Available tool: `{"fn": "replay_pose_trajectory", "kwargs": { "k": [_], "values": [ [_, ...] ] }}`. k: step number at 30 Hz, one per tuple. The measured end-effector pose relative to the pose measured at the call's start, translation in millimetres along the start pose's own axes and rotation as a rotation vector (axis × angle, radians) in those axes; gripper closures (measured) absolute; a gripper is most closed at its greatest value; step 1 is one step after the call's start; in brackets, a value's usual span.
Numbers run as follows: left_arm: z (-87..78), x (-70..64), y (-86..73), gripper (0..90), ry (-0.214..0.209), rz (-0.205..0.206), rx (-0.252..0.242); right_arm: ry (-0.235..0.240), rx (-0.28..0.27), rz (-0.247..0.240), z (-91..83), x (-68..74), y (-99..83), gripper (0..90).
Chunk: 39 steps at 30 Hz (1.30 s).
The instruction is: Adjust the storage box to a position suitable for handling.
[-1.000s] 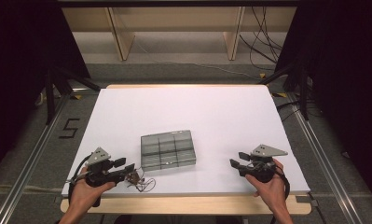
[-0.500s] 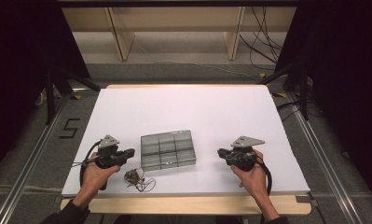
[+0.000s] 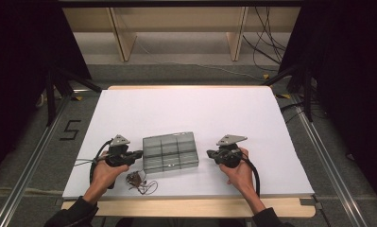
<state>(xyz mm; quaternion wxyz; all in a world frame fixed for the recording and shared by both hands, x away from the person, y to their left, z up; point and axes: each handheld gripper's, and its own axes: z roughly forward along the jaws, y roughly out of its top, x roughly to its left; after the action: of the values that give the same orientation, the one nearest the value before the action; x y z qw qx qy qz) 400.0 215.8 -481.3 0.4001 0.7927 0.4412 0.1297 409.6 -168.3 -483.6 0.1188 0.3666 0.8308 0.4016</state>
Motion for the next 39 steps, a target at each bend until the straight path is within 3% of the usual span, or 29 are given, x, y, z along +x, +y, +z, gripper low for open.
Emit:
{"fn": "replay_pose_trajectory", "kwargs": {
  "k": [6,9,12,20,21,22,25,26,29,31,32,34,37,39],
  "values": [
    [0.5,-1.7,2.1,89.4,0.007,0.015,0.016,0.011,0.02,-0.01,8.1,4.4,2.2,90.0],
    [4.0,-6.2,3.1,89.4,-0.009,0.014,0.004,0.011,0.018,-0.022,8.4,3.9,2.2,90.0],
    [7.6,-11.5,6.2,89.3,-0.026,0.045,0.016,0.008,0.015,-0.036,7.9,2.9,1.3,90.0],
    [15.6,-25.1,13.6,89.3,-0.048,0.079,0.04,0.0,0.018,0.007,3.7,0.4,-4.6,90.0],
    [17.5,-28.2,13.7,89.3,-0.057,0.065,0.021,0.005,0.034,0.003,0.7,-1.9,-5.1,90.0],
    [17.3,-29.5,14.6,89.4,-0.053,0.084,0.034,0.001,0.028,0.009,-1.0,-3.3,-6.4,90.0],
    [19.5,-35.1,16.6,89.4,-0.056,0.089,0.042,0.008,0.023,0.043,-6.3,-6.7,-8.5,90.0],
    [20.6,-39.1,16.8,89.4,-0.059,0.106,0.05,-0.009,0.028,0.03,-9.1,-7.1,-9.4,90.0],
    [22.4,-43.8,16.3,89.4,-0.057,0.084,0.035,-0.014,0.026,0.046,-12.3,-7.5,-12.4,90.0],
    [21.1,-44.7,16.7,89.4,-0.058,0.107,0.053,0.005,0.017,0.055,-12.1,-8.6,-14.2,90.0],
    [21.9,-47.0,16.1,89.4,-0.062,0.094,0.043,0.005,0.025,0.072,-14.0,-8.2,-15.3,90.0],
    [20.6,-48.4,16.4,89.5,-0.058,0.119,0.057,0.002,0.026,0.066,-15.4,-7.9,-18.3,90.0],
    [21.1,-52.7,15.9,89.4,-0.058,0.11,0.057,0.004,0.026,0.077,-17.1,-6.9,-20.0,90.0],
    [20.4,-56.0,16.1,89.5,-0.061,0.128,0.058,-0.02,0.026,0.06,-20.5,-7.1,-22.2,90.0]
  ]
}}
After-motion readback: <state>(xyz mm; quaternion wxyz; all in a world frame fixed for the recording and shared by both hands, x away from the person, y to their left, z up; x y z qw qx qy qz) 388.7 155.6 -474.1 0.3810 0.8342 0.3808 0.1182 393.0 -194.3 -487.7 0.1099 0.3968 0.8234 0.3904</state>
